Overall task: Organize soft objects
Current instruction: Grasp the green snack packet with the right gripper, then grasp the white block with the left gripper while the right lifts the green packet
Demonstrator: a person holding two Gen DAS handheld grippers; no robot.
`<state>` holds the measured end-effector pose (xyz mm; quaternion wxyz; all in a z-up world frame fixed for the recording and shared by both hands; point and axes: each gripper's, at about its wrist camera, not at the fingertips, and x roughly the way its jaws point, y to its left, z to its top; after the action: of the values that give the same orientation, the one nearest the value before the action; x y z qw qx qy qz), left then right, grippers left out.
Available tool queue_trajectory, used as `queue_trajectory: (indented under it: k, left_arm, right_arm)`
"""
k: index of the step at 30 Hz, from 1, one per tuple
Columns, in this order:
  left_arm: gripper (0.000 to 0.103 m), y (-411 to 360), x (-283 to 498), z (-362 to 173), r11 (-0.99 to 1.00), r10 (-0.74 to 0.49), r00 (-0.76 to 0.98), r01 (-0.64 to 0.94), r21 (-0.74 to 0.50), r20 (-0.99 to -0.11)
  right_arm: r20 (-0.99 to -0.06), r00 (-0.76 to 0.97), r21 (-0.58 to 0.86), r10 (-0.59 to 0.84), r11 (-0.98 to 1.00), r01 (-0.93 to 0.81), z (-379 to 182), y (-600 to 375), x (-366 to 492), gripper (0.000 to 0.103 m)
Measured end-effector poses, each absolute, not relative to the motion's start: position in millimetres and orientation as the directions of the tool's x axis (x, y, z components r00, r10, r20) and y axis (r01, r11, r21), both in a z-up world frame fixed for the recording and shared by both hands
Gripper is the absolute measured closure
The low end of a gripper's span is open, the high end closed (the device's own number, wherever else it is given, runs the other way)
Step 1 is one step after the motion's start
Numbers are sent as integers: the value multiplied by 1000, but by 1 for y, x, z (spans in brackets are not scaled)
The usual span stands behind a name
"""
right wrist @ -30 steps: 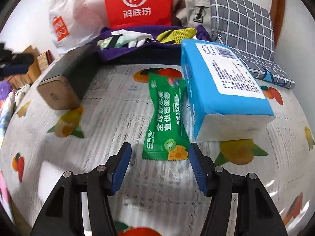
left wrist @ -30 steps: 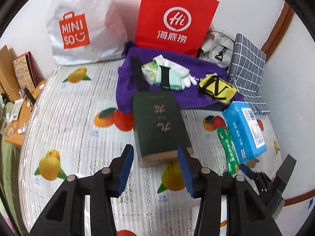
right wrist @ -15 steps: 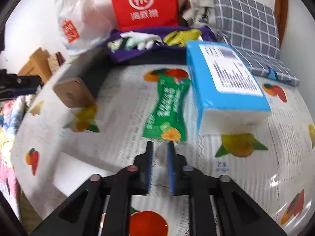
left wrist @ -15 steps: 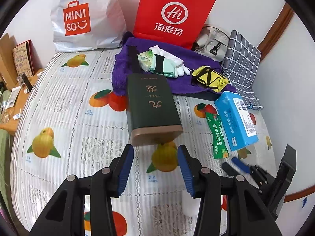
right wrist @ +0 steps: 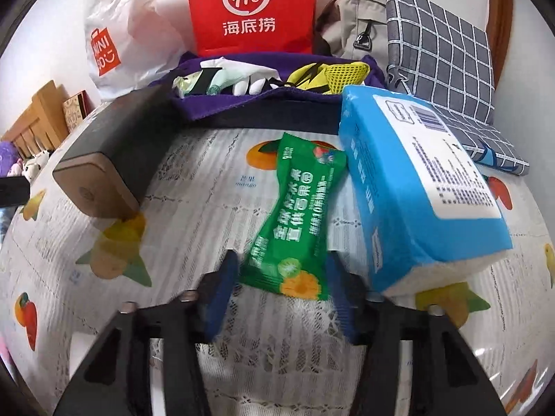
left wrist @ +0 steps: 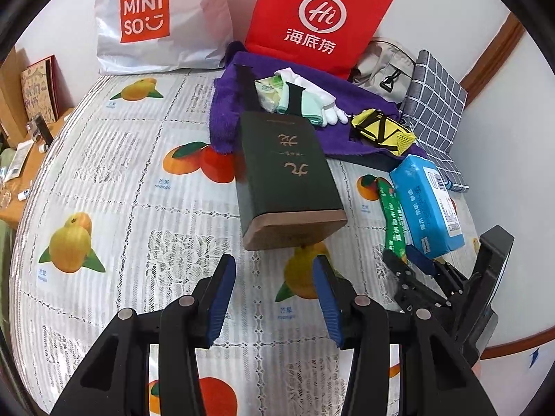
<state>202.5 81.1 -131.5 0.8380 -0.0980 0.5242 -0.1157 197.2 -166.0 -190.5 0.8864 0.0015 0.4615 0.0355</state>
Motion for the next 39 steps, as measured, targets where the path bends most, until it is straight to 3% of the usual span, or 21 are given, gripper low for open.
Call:
queue_trajectory:
  k: [5, 19, 26, 28, 32, 34, 37, 39]
  left_arm:
    - [59, 83, 200, -133, 951, -303, 422, 82, -297, -855]
    - [59, 60, 165, -129, 959, -282, 403, 90, -269, -871]
    - [59, 51, 147, -134, 961, -275, 378, 70, -269, -884]
    - [59, 46, 143, -135, 963, -269, 374, 75, -260, -888]
    - [59, 40, 134, -136, 966, -258, 367, 79, -247, -894]
    - [59, 36, 131, -137, 967, -255, 360, 80, -242, -897]
    - [59, 28, 126, -141, 963, -269, 349, 101, -250, -898]
    - [55, 19, 124, -145, 959, -284, 338, 118, -259, -897]
  right_arm:
    - [-826, 558, 36, 83, 995, -96, -189, -171, 188, 72]
    - [-870, 465, 48, 166, 966, -255, -185, -195, 100, 71]
    - [-823, 528, 103, 208, 970, -221, -175, -219, 71, 49]
    - [-812, 543, 120, 213, 972, -202, -174, -220, 77, 39]
    - [-829, 529, 133, 181, 983, -127, -185, -217, 102, 39]
    - [-833, 537, 93, 134, 990, -104, -191, -213, 107, 46]
    - [-805, 583, 22, 110, 988, -155, -193, -203, 103, 68]
    - [-800, 587, 28, 123, 985, -168, -193, -205, 101, 72]
